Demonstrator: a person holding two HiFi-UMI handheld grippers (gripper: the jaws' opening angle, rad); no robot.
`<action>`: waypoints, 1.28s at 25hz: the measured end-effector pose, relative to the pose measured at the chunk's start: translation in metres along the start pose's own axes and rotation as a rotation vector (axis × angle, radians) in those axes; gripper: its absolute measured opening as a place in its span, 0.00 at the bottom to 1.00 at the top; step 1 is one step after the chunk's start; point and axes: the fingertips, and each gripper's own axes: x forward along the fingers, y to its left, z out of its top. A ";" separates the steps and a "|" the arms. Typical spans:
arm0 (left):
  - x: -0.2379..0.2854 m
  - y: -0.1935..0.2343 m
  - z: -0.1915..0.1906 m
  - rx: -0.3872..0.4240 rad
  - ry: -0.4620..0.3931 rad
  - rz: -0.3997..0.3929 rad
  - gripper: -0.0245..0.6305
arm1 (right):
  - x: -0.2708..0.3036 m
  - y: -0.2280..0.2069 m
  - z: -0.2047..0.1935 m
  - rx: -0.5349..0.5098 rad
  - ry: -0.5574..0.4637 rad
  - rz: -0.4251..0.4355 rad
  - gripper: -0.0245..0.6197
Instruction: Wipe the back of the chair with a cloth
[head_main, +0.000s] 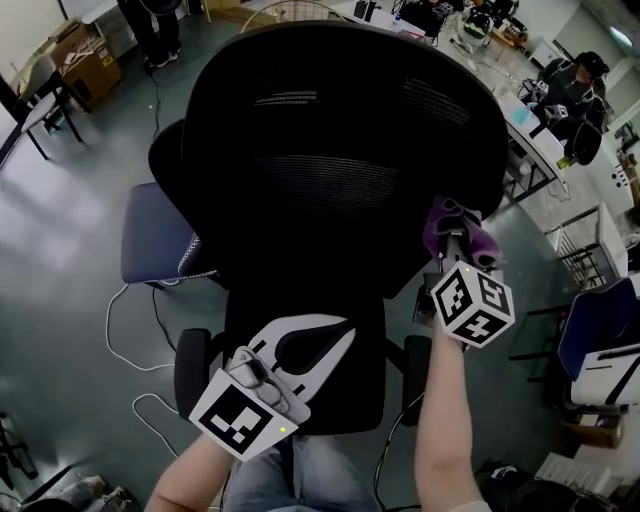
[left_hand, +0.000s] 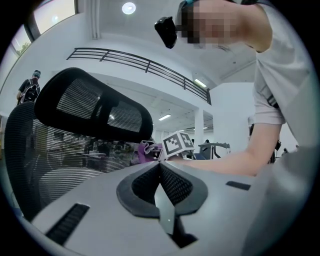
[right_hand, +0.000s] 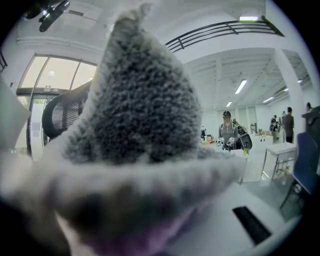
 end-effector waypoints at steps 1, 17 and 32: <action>0.002 -0.002 0.000 0.001 -0.002 -0.003 0.05 | -0.002 -0.008 0.000 0.010 -0.001 -0.013 0.15; 0.018 -0.023 -0.007 0.020 0.012 -0.014 0.05 | -0.007 -0.019 -0.043 0.025 0.043 0.007 0.15; 0.014 -0.026 -0.011 0.018 0.013 0.005 0.05 | -0.007 -0.011 -0.065 -0.017 0.090 0.017 0.15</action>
